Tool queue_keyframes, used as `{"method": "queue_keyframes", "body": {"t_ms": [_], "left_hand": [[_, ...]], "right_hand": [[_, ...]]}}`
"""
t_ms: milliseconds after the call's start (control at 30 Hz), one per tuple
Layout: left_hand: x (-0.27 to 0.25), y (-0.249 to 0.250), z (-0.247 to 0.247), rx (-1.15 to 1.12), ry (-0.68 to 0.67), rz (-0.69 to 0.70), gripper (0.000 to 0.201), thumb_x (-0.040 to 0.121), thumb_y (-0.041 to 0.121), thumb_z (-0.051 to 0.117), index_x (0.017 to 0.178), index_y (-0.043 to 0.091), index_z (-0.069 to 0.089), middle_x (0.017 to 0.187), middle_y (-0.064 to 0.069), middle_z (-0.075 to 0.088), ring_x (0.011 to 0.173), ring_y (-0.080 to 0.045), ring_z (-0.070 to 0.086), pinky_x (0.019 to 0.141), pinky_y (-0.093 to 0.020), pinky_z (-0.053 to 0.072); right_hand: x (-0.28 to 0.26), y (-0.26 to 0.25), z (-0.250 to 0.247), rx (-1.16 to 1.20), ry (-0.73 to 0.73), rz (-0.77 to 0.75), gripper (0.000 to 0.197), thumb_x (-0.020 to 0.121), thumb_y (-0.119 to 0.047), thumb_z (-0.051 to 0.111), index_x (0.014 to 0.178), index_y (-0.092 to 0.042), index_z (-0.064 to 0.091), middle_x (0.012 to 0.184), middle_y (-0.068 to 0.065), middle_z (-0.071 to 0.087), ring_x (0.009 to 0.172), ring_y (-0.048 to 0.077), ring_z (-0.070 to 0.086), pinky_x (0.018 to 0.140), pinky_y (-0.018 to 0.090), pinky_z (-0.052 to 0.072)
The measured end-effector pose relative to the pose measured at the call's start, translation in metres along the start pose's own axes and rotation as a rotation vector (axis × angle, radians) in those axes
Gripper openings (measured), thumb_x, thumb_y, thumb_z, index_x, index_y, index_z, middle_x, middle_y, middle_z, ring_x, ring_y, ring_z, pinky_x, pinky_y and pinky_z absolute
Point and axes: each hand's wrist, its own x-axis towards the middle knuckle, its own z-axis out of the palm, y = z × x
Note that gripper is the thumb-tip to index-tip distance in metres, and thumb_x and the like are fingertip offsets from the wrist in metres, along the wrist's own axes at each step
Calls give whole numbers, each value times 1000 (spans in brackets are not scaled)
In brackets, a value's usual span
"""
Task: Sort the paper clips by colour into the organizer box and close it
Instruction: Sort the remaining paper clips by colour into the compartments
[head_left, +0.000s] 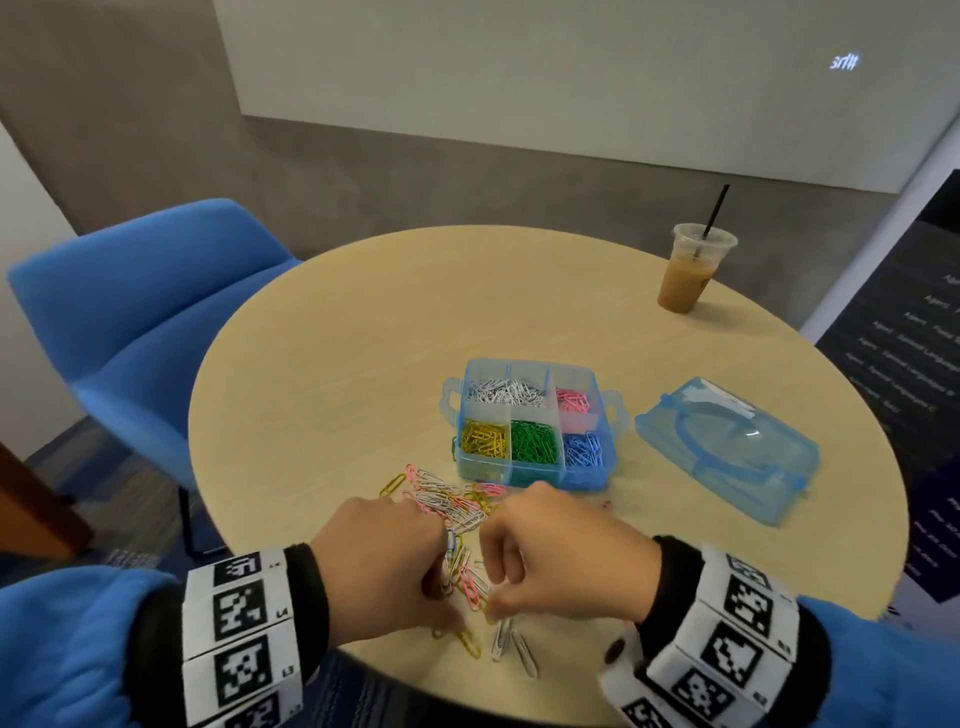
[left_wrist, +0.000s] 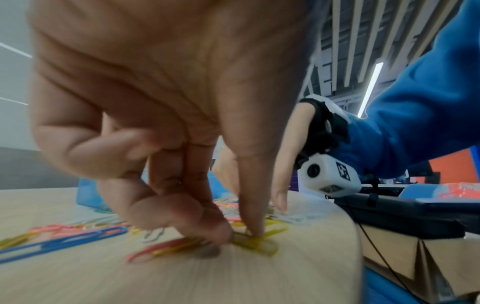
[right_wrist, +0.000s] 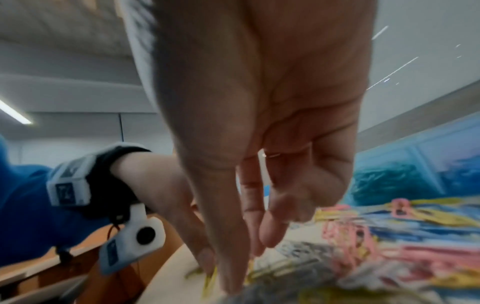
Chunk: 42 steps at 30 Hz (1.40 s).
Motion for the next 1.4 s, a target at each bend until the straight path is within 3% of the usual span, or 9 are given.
{"method": "queue_keyframes", "body": {"t_ms": [300, 533, 667, 767, 867, 967, 1067, 1200, 1400], "left_hand": [[4, -9, 5, -106, 12, -2, 25, 88, 39, 52, 99, 22, 65, 100, 4, 67, 92, -18, 62, 74, -28, 47], [6, -16, 14, -73, -21, 80, 24, 92, 36, 47, 98, 16, 59, 98, 0, 64, 90, -24, 59, 69, -30, 43], [4, -21, 9, -148, 9, 101, 17, 95, 39, 45, 99, 25, 55, 101, 9, 62, 92, -15, 56, 74, -30, 43], [4, -29, 0, -264, 7, 104, 10, 94, 41, 49, 91, 32, 52, 86, 18, 56, 77, -4, 50, 69, -25, 40], [15, -41, -8, -527, -59, 143, 9, 94, 34, 56, 85, 32, 56, 79, 19, 58, 69, -1, 53, 68, -22, 45], [38, -49, -15, -885, 12, 116, 11, 95, 19, 58, 85, 21, 62, 76, 10, 63, 62, -4, 58, 61, -18, 44], [58, -54, -27, -1004, 154, -6, 13, 97, 23, 57, 94, 14, 65, 85, 6, 71, 62, -1, 61, 51, -13, 42], [52, -59, -34, -765, 205, -4, 21, 91, 41, 61, 95, 21, 67, 87, 9, 70, 68, -5, 64, 57, -15, 45], [4, -39, -10, -204, -39, -100, 45, 75, 73, 60, 85, 29, 62, 85, 15, 64, 78, -6, 59, 67, -25, 45]], "right_hand": [[8, 18, 9, -42, -73, -105, 9, 79, -20, 74, 81, -26, 68, 83, -7, 64, 79, 13, 58, 73, 39, 53], [8, 24, 4, -176, -161, -193, 5, 90, -24, 63, 94, -21, 61, 94, -8, 47, 91, 16, 50, 74, 35, 45], [8, 30, 4, -153, -137, -214, 1, 94, -21, 58, 94, -20, 59, 93, -9, 48, 86, 14, 50, 77, 40, 48], [10, 34, 4, -109, -113, -213, 5, 94, -19, 57, 90, -20, 58, 87, -12, 51, 78, 9, 49, 73, 29, 46], [14, 37, -5, 101, -3, -151, 9, 94, -16, 58, 87, -21, 57, 76, -14, 55, 66, 1, 52, 64, 15, 40], [27, 43, -20, 329, 284, -40, 6, 93, -14, 60, 88, -17, 61, 75, -6, 64, 64, 3, 58, 62, 23, 49], [37, 44, -32, 418, 497, 68, 11, 92, -25, 63, 98, -17, 66, 86, -5, 67, 77, 9, 65, 71, 29, 57], [28, 47, -36, 286, 506, 94, 18, 91, -34, 63, 96, -18, 69, 85, -8, 67, 75, 2, 61, 67, 16, 47], [8, 52, -18, 177, 233, 4, 11, 89, -25, 67, 85, -17, 73, 69, -9, 66, 59, -1, 56, 57, 11, 39]]}}
